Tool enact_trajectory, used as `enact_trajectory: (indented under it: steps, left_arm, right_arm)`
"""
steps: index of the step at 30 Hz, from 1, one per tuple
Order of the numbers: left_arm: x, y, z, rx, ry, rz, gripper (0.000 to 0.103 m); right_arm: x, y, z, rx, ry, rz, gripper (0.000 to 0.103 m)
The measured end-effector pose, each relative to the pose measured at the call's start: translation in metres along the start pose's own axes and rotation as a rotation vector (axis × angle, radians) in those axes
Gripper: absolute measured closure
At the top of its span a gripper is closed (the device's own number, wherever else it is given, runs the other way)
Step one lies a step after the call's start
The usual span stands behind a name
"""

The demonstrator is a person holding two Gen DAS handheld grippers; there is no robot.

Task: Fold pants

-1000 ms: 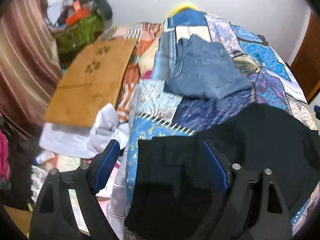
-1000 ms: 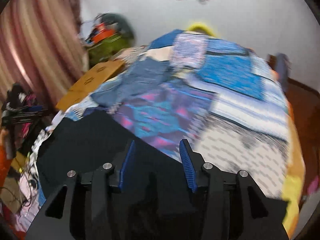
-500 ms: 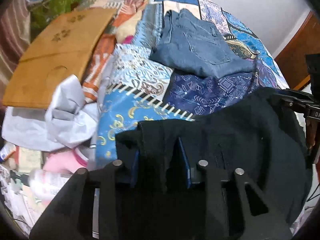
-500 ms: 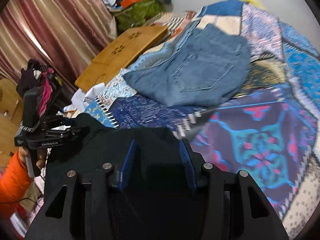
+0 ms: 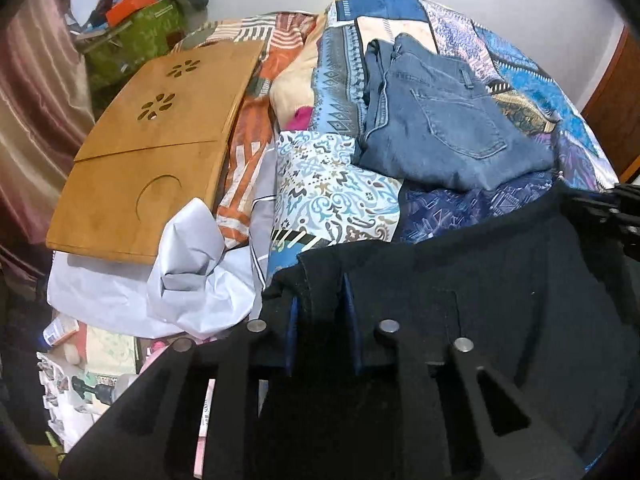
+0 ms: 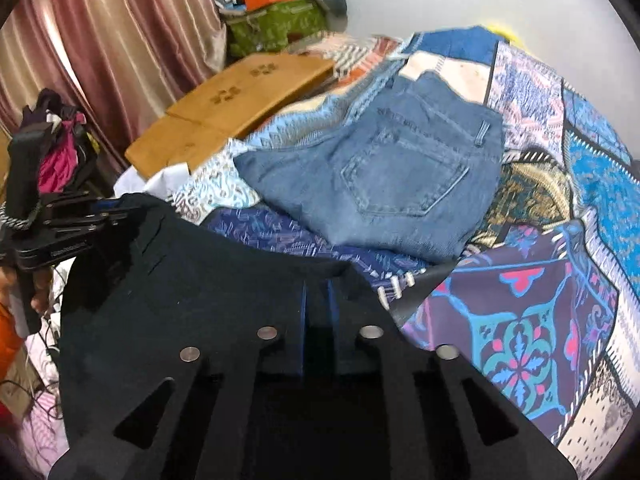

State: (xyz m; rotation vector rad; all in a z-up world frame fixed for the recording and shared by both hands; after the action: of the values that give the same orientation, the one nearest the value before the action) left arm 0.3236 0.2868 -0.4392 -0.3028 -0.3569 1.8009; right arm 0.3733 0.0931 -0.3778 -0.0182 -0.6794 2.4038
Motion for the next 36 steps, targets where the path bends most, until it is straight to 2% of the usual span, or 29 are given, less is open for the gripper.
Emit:
enact_trajectory:
  steps: [3,5,8,12,14,17,21,24,28,29,32,34,36]
  left_arm:
    - [-0.004,0.004,0.026,-0.027,-0.004,-0.015,0.079]
    - [-0.009,0.008,0.047,-0.063,-0.011,-0.047,0.078]
    - [-0.03,0.023,0.089,-0.109,0.008,-0.118,0.076]
    - [-0.064,0.053,0.124,-0.151,0.048,-0.197,0.055]
    - [-0.085,0.074,0.135,-0.155,0.077,-0.244,0.055]
    - [-0.107,0.101,0.136,-0.144,0.098,-0.287,0.054]
    - [-0.13,0.134,0.116,-0.081,0.117,-0.329,0.054]
    - [-0.143,0.147,0.1,-0.041,0.138,-0.347,0.054]
    - [-0.153,0.148,0.089,-0.036,0.13,-0.364,0.054]
    - [-0.155,0.146,0.089,-0.041,0.132,-0.364,0.057]
    - [-0.164,0.143,0.089,-0.044,0.149,-0.374,0.074]
    - [-0.167,0.142,0.09,-0.057,0.13,-0.382,0.079]
    - [-0.165,0.14,0.093,-0.066,0.122,-0.373,0.085]
  right_arm:
    - [-0.001,0.005,0.019,-0.02,0.016,-0.002,0.083]
    - [-0.001,0.013,0.04,-0.04,0.036,0.015,0.068]
    - [0.002,0.029,0.078,-0.08,0.054,0.046,0.066]
    - [0.01,0.065,0.127,-0.127,0.085,0.064,0.063]
    - [0.017,0.084,0.14,-0.14,0.089,0.06,0.063]
    - [0.029,0.115,0.146,-0.136,0.092,0.054,0.063]
    - [0.047,0.146,0.137,-0.112,0.081,0.061,0.063]
    - [0.056,0.161,0.127,-0.091,0.075,0.069,0.063]
    - [0.063,0.173,0.111,-0.062,0.063,0.075,0.063]
    - [0.064,0.174,0.107,-0.054,0.059,0.081,0.063]
    - [0.068,0.172,0.094,-0.025,0.055,0.108,0.063]
    - [0.068,0.166,0.09,-0.034,0.047,0.118,0.064]
    - [0.068,0.162,0.088,-0.036,0.017,0.101,0.08]
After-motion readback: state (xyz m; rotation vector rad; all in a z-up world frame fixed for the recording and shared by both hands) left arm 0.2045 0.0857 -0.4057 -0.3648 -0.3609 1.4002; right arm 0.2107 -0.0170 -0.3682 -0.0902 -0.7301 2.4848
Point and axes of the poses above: each gripper's, at about its wrist camera, not at the fingertips, and z roughly against the way its jaws point, x to its left, y to its underside, the point moved 9 cm from there along -z, roughly the way its jaws point, and after that the axes turned 5 degrees about x, right-handed, at the moved point
